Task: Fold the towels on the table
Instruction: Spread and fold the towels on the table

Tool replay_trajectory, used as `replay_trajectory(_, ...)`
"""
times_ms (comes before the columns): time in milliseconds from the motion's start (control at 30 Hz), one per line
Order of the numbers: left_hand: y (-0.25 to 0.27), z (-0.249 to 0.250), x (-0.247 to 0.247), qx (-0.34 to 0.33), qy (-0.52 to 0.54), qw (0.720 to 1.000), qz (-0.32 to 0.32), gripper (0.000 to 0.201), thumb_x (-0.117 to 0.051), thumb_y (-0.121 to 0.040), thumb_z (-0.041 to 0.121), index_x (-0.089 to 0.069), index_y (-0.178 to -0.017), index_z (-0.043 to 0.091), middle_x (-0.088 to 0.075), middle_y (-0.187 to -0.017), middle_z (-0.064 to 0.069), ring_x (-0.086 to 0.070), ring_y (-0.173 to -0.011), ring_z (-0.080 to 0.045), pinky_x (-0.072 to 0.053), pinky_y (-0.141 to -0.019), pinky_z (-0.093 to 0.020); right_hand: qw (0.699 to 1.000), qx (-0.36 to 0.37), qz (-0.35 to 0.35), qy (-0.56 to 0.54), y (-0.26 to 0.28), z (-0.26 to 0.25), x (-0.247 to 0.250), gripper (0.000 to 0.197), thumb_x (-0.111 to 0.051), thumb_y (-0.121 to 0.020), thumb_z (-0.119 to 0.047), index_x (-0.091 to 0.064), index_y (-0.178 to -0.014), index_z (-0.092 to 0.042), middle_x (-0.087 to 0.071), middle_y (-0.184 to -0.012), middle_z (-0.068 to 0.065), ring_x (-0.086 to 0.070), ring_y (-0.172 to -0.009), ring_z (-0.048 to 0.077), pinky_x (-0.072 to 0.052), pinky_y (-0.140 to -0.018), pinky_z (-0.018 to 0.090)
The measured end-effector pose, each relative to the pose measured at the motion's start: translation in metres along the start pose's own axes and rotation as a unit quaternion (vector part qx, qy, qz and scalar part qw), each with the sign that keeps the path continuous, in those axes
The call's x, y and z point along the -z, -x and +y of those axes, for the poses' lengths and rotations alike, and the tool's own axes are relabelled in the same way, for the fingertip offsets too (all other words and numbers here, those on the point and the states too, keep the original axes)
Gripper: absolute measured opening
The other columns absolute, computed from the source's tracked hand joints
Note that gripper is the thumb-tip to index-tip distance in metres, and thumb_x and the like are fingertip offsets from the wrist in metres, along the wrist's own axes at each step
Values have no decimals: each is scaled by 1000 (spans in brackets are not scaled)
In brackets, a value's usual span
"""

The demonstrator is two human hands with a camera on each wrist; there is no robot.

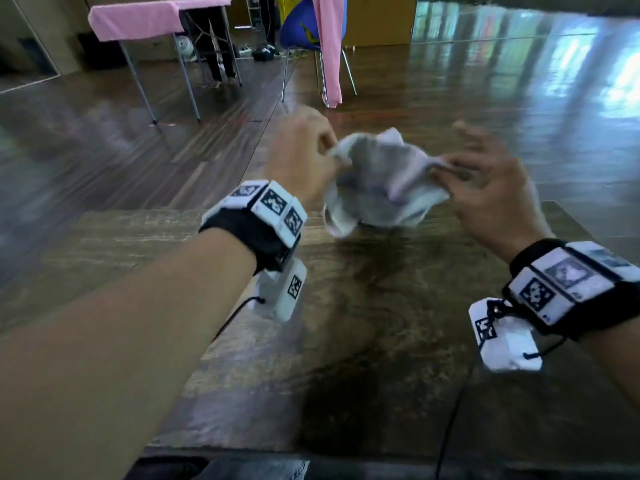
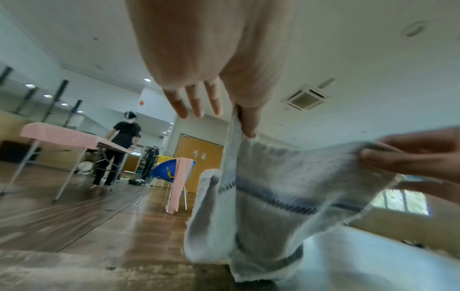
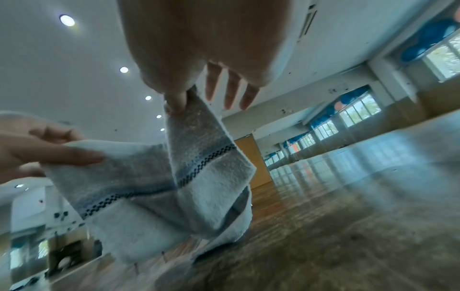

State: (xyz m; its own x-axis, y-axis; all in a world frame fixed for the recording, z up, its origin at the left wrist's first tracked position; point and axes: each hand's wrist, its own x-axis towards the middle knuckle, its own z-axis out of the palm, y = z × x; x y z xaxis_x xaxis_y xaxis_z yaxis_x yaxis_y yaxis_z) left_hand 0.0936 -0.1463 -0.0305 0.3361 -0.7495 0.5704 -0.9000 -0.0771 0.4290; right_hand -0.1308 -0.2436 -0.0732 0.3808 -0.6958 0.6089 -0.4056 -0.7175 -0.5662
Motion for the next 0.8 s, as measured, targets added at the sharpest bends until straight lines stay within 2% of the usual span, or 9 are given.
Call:
replay_trajectory(67,-12,-7,9,46,-1,996,76,23,-82,-76,31,-74,-85,11,-62,-105,-4,-56,-94,-14,-42,-80,-21,996,-32,78,29,-9,12,14,26,-68,-94,-34,-77,-113,-20,-60,-129,2,-57,-122,25,-48,-101,40)
replay_trajectory(133,-12,-14,18,84,12,993,85,26,-83,-75,34,-75,-89,14,-63,-108,-6,-56,-92,-13,-43,-77,-20,990,-70,116,33,-10,23,28,27,-68,-93,-40,-78,-112,-24,-68,-99,1,-64,-102,25,-53,-81,34)
replay_trajectory(233,0,-20,23,127,10,991,49,21,-82,-78,32,-73,-92,18,-65,-110,-8,-63,-94,-21,-54,-82,-32,990,-103,99,-4,-1,30,34,16,-71,-90,-41,-78,-103,-36,-66,-70,-20,-65,-68,5,-46,-63,15)
replay_trajectory(300,11,-20,23,174,105,979,29,11,-78,-84,18,-68,-84,16,-69,-98,-12,-72,-76,-27,-61,-71,-42,983,-137,75,-95,0,32,28,7,-75,-88,-35,-80,-92,-39,-73,-70,-14,-72,-60,12,-57,-62,24)
replay_trajectory(433,23,-26,19,273,304,913,4,19,-76,-82,1,-58,-84,4,-69,-97,-30,-73,-79,-39,-61,-74,-51,963,-187,25,-193,-9,48,11,10,-78,-85,-23,-81,-82,-32,-78,-89,3,-77,-87,26,-62,-84,43)
replay_trajectory(500,22,-28,18,256,261,930,24,22,-79,-81,11,-60,-88,2,-70,-97,-27,-71,-90,-37,-59,-82,-50,972,-156,31,-171,-15,50,6,16,-77,-84,-29,-80,-85,-44,-79,-94,-5,-74,-96,17,-59,-93,45)
replay_trajectory(667,21,-32,27,145,167,965,142,20,-73,-87,18,-61,-90,3,-69,-96,-7,-68,-94,-25,-56,-85,-42,975,-27,85,-201,-18,37,-3,25,-75,-89,-21,-78,-98,-44,-73,-113,-11,-68,-111,1,-52,-95,16)
replay_trajectory(733,29,-45,26,163,127,977,62,21,-74,-87,21,-61,-89,4,-67,-93,-6,-66,-89,-23,-56,-77,-36,983,-69,24,-170,-11,38,-4,22,-75,-90,-21,-77,-108,-33,-75,-112,-5,-70,-104,4,-54,-91,20)
replay_trajectory(800,46,-59,22,200,42,975,-86,19,-74,-87,21,-58,-81,12,-63,-83,-3,-59,-77,-20,-45,-61,-25,987,-115,-85,-68,4,46,-2,20,-75,-90,-24,-78,-109,-24,-78,-93,-2,-66,-77,-1,-52,-73,19)
